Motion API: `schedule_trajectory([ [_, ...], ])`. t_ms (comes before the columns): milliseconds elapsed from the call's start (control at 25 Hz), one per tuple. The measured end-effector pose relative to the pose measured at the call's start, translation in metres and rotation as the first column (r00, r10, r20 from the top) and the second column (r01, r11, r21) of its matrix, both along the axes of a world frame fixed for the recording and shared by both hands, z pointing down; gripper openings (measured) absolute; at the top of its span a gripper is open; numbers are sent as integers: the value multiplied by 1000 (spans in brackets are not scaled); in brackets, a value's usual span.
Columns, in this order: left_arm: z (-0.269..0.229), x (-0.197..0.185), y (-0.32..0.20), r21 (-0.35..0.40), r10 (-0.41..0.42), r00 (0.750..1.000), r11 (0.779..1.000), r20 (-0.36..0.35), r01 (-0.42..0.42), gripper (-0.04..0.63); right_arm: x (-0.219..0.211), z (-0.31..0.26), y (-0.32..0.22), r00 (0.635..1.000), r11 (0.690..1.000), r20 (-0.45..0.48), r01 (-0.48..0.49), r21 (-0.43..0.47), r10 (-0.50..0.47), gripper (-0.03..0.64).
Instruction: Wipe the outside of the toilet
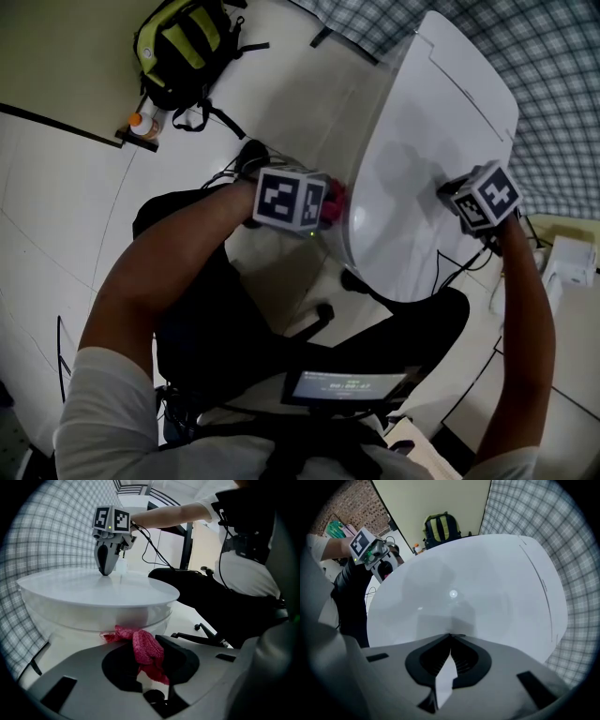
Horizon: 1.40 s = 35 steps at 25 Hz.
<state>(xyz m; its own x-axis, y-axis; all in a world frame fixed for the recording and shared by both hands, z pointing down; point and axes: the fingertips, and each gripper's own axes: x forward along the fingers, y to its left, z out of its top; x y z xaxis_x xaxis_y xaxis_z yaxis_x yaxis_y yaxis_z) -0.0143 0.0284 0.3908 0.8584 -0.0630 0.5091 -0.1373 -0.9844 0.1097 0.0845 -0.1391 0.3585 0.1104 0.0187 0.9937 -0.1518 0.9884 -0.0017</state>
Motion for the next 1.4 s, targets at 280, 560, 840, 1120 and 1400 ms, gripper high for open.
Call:
schedule_trajectory([
  [280, 7, 13, 24, -76, 102, 995, 992, -14, -103, 76, 0, 2, 0, 1000, 1000, -15, -8, -2, 7, 9],
  [560, 2, 11, 28, -184, 143, 988, 971, -53, -151, 75, -1, 3, 2, 1000, 1000, -12, -16, -11, 16, 9],
  [840, -16, -32, -11, -310, -2, 994, 950, -111, -33, 75, 1, 2, 3, 1000, 999, -8, -9, -34, 9, 9],
  [1120, -25, -93, -117, -184, -393, 900, 914, -189, 360, 75, 2, 0, 3, 999, 999, -27, 17, -40, -18, 9],
  [1400, -8, -118, -215, -85, -648, 732, 758, -210, 647, 75, 5, -7, 1, 988, 988, -4, 155, 24, -155, 11],
])
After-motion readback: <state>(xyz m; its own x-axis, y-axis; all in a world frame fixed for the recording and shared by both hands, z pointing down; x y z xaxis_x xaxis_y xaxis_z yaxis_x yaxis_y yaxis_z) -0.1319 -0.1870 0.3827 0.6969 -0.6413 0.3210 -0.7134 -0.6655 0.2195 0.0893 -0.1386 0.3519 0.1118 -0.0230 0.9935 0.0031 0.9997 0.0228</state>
